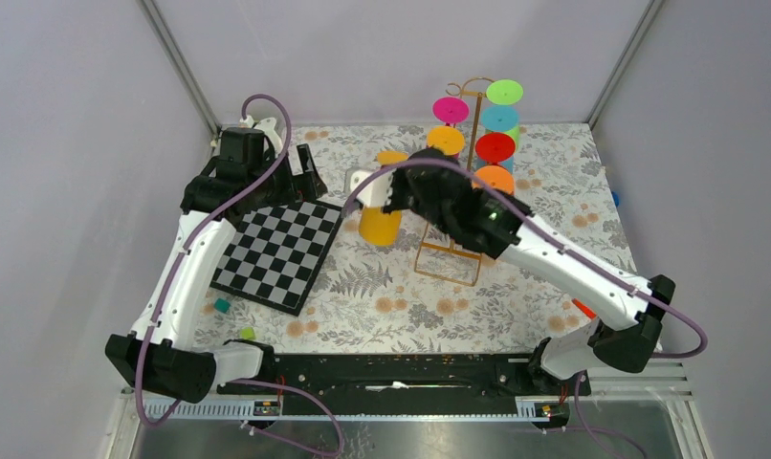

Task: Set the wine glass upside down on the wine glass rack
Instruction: Turn the wine glass upside down at the wine rack.

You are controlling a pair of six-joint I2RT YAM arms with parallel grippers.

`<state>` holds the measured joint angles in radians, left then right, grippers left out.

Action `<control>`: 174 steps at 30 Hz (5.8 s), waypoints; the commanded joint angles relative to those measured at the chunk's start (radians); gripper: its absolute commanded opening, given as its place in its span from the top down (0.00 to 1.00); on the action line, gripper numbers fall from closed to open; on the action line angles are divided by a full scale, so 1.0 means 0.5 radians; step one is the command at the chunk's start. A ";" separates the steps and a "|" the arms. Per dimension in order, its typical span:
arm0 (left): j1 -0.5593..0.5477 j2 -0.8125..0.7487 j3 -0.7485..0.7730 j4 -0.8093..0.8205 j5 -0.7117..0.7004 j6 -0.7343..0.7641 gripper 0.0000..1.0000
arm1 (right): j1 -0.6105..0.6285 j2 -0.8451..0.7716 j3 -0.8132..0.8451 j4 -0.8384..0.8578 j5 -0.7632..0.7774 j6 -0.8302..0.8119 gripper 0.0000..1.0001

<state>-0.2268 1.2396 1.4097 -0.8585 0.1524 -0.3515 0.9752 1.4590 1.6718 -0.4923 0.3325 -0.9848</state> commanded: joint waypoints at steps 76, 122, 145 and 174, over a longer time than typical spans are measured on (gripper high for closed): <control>-0.121 0.324 0.206 1.016 1.597 -1.197 1.00 | 0.514 -0.111 -0.951 1.510 1.041 -1.220 0.42; -0.032 0.143 0.400 0.133 0.650 -0.220 1.00 | -0.015 0.099 0.843 -0.506 -0.391 1.155 0.01; -0.032 0.221 0.357 0.296 0.940 -0.494 1.00 | -1.068 -0.290 0.165 0.384 -1.491 3.091 0.08; -0.167 0.340 0.031 1.403 1.406 -1.554 1.00 | -1.220 -0.675 -0.282 0.604 -1.113 3.025 0.00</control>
<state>-0.3042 1.4082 1.4292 -0.2764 0.8200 -1.0645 0.3721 1.1545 1.5459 -0.2783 -0.2714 0.5461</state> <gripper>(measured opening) 0.022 0.993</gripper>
